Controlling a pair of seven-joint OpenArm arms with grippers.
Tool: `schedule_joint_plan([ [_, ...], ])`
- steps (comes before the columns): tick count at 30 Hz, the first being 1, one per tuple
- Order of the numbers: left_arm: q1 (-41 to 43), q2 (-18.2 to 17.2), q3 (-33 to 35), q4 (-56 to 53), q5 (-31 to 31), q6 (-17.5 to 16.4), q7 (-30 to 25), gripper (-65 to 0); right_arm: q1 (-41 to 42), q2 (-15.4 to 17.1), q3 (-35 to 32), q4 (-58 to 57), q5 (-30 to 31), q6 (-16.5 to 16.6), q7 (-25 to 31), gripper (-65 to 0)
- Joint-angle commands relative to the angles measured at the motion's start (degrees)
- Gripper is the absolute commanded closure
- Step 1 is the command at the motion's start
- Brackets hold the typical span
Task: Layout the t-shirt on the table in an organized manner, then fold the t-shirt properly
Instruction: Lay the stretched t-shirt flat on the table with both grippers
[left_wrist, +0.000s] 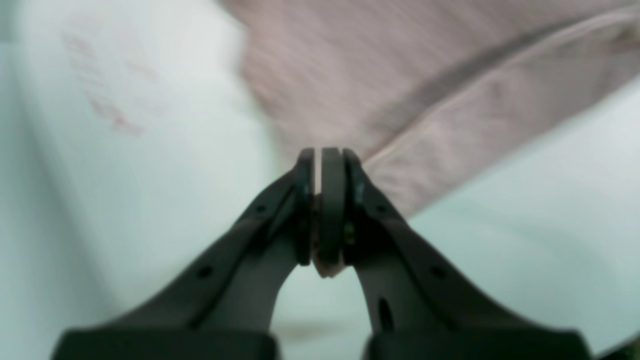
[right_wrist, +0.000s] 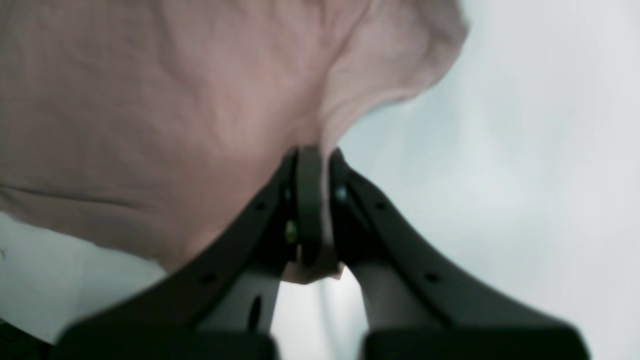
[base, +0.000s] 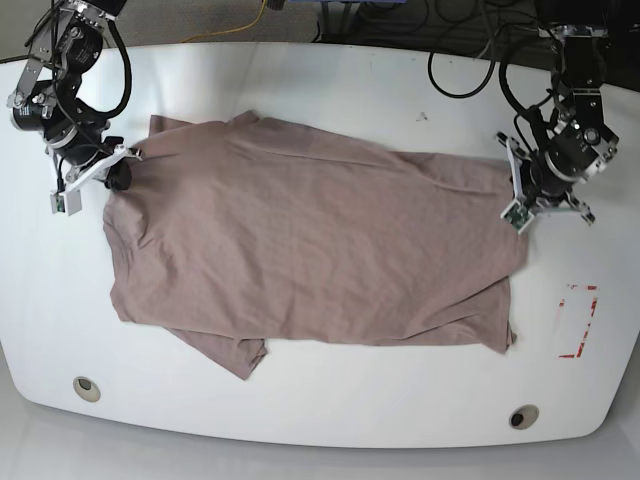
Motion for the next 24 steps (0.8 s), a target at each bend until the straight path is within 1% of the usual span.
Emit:
schedule_joint_plan([
  [1,2.0,0.8,-1.5,1.0,0.3,0.5,-1.8,0.0,-0.8,0.8,-0.5,0.9,0.3,-0.1,1.1,0.0],
  [4,4.9,1.9,-2.8,0.9,0.4,0.5,-2.2,0.0,-2.3,1.3,-2.2,0.9,0.3,-0.2,1.1,0.0],
  [12,8.9,1.7,-3.8,0.9,0.4,0.5,-2.2,0.0,-4.7,1.3,-5.0,0.9,0.3,-0.3,0.9,0.0],
  [14,9.8,0.4,-4.7,0.9,0.5,0.5,-2.2,0.0,-5.2,1.4,-5.6,0.9,0.3,-0.3,0.9,0.0],
  [17,10.5,-0.4,-5.5,0.9,0.5,0.5,-2.2,0.0,-5.6,1.4,-5.7,0.9,0.3,-0.4,0.9,0.0],
  [20,10.8,-1.2,-7.0,0.9,0.5,0.5,-2.2,0.0,-6.3,3.1,-5.9,0.9,0.3,-1.9,0.9,0.0],
  [24,10.8,-2.4,-9.2,0.8,0.5,0.5,-2.2,0.0,-6.3,4.3,-5.9,0.9,0.3,-3.4,0.8,0.0],
])
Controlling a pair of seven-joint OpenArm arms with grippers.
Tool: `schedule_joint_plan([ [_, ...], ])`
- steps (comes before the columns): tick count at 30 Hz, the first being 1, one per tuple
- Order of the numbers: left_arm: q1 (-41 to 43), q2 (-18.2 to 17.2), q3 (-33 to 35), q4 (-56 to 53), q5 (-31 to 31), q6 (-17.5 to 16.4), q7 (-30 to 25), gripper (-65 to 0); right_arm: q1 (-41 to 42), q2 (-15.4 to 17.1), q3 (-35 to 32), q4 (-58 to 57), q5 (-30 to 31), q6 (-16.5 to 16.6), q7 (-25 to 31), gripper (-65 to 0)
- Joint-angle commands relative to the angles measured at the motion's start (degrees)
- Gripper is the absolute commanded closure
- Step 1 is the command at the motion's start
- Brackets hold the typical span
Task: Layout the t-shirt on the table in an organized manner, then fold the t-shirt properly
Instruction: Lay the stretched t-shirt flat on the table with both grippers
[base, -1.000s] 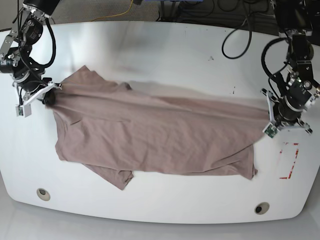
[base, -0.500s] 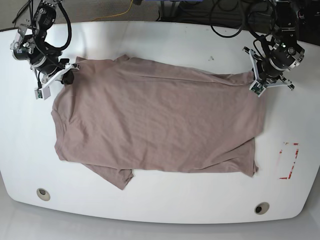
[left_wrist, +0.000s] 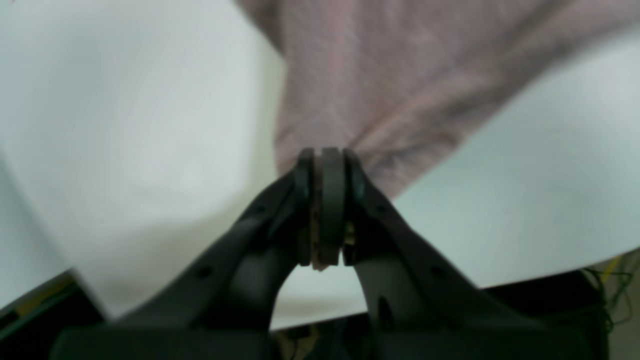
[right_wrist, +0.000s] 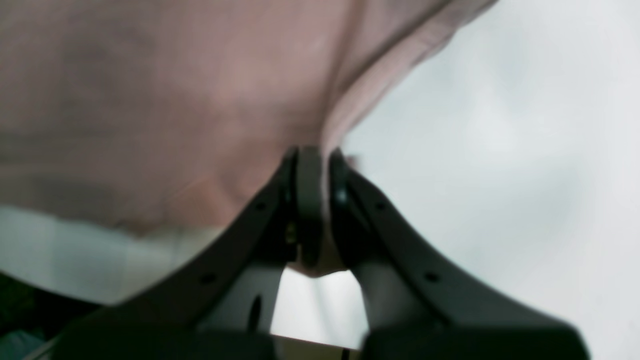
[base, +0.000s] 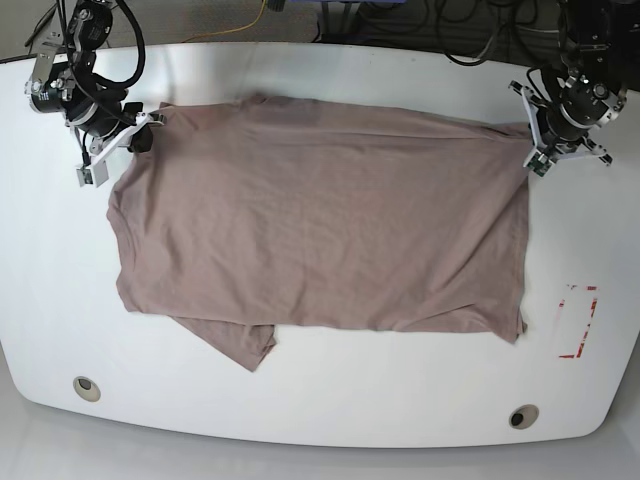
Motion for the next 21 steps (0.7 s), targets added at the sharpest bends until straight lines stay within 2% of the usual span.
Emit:
schedule_joint_plan([
  [1,-0.2,-1.6,-1.3,0.8,-0.1,0.1,-0.6,0.0,0.2,2.2,0.4,0.9,0.5,-0.4,0.8,0.0],
  [11,-0.2,-3.2,-1.7,0.8,-0.1,0.1,-0.4,0.0,0.4,7.1,0.4,0.9,0.9,-0.4,0.6,0.0],
  [17,-0.2,-3.2,-1.3,0.8,0.0,0.1,-0.2,0.0,0.4,7.0,0.4,0.9,0.8,-0.3,-5.6,0.0],
  [21,-0.2,-3.2,-1.0,0.7,0.0,0.1,-0.2,0.0,-0.2,6.1,0.3,0.8,0.7,-0.3,-5.9,0.0],
])
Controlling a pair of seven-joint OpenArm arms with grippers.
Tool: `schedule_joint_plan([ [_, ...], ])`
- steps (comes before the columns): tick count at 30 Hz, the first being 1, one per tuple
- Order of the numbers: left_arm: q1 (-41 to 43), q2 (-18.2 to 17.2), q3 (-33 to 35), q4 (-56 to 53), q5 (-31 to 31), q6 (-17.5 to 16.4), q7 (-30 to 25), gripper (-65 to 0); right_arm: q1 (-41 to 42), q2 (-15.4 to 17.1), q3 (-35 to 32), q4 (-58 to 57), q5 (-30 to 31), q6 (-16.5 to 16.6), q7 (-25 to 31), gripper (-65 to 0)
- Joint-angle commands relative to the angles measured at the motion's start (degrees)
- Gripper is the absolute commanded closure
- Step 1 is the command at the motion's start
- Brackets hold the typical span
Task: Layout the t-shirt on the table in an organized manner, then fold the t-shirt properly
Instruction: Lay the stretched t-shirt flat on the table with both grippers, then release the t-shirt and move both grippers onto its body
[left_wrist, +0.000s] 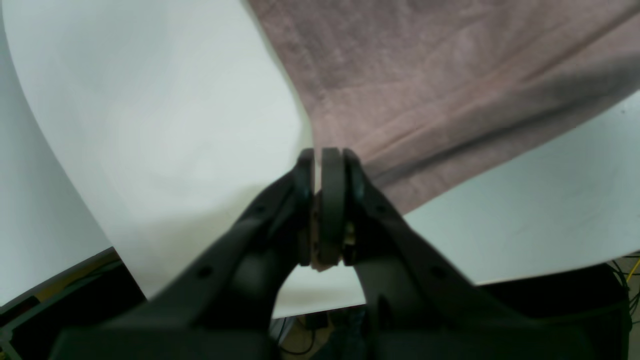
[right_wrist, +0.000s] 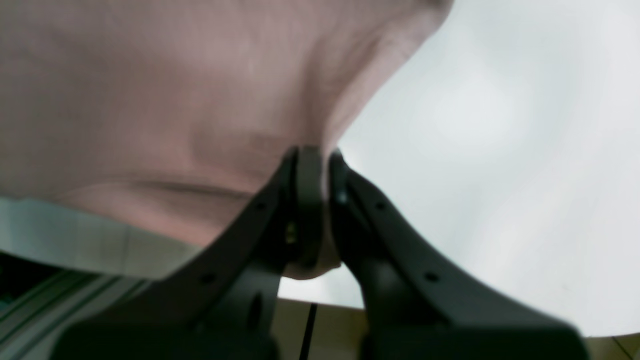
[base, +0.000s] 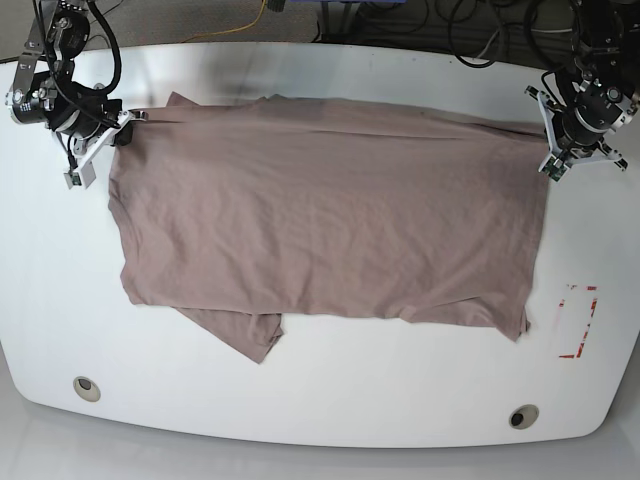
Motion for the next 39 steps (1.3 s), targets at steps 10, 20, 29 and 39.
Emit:
schedule_joint_plan([
  [10,1.3,-0.9,-0.1,0.7,0.5,0.2,-0.1,-4.2,-2.0,-1.7,-1.7,0.9,-0.1,0.2,0.9,-2.3],
  [20,1.4,-0.9,-0.5,0.7,3.2,0.2,-0.1,-32.2,-1.5,-1.3,-1.9,0.9,-0.2,0.1,0.9,-36.7],
  [29,-1.2,-0.8,-0.4,0.2,6.3,0.2,-0.3,-33.2,2.5,-0.1,-1.9,0.9,-0.2,0.2,1.4,-44.8],
  [39,-7.7,2.3,0.8,0.1,6.1,0.2,-1.2,-33.0,8.5,-0.2,-3.6,0.7,-0.2,0.5,6.4,-45.0],
])
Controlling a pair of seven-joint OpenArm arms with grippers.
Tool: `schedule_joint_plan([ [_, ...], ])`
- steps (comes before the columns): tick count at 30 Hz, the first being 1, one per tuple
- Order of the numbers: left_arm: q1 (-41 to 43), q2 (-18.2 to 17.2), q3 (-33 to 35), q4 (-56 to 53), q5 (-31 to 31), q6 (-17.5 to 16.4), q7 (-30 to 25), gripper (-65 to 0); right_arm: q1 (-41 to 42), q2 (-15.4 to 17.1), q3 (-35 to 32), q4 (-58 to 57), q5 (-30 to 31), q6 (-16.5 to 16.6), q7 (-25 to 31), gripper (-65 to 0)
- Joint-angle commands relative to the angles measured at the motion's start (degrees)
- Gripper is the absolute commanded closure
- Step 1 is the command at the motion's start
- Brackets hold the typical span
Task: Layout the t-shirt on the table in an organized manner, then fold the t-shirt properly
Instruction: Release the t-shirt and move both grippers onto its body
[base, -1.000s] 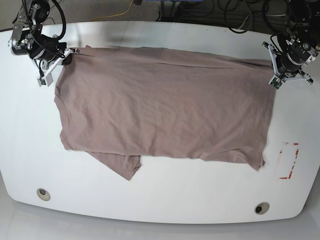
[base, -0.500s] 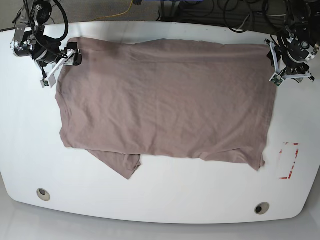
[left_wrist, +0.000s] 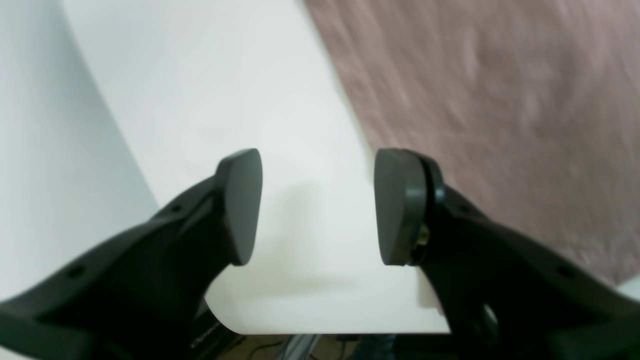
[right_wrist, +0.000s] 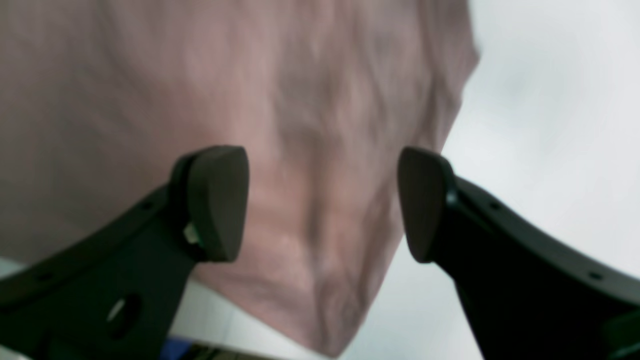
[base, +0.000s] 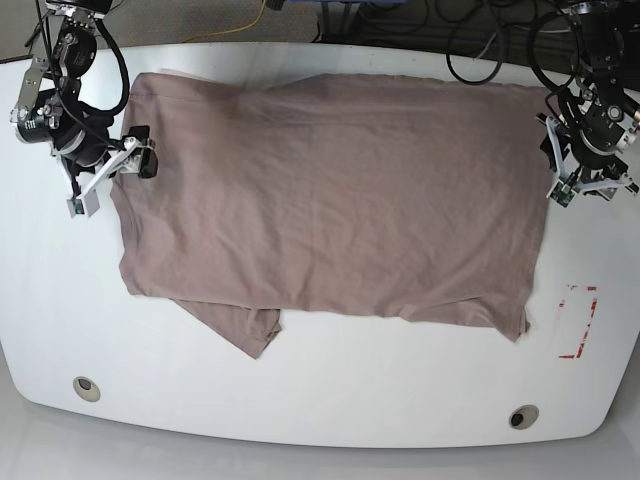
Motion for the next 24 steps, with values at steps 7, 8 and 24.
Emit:
schedule_joint_plan([
  [7,-3.2,5.8,1.0,0.9,0.3,0.1,-7.8,-32.3,3.5,0.8,-4.6,0.4,0.5,0.6,8.2,-45.0],
  [8,-3.2,6.3,1.4,0.9,0.4,0.1,-9.3,-31.1,3.5,0.8,-5.3,0.0,0.3,0.6,9.1,-44.8],
  [24,0.0,10.4,3.6,0.7,0.5,0.1,-27.9,0.0,-0.7,-0.5,-15.8,-1.3,-14.0,2.1,20.9,-28.0],
])
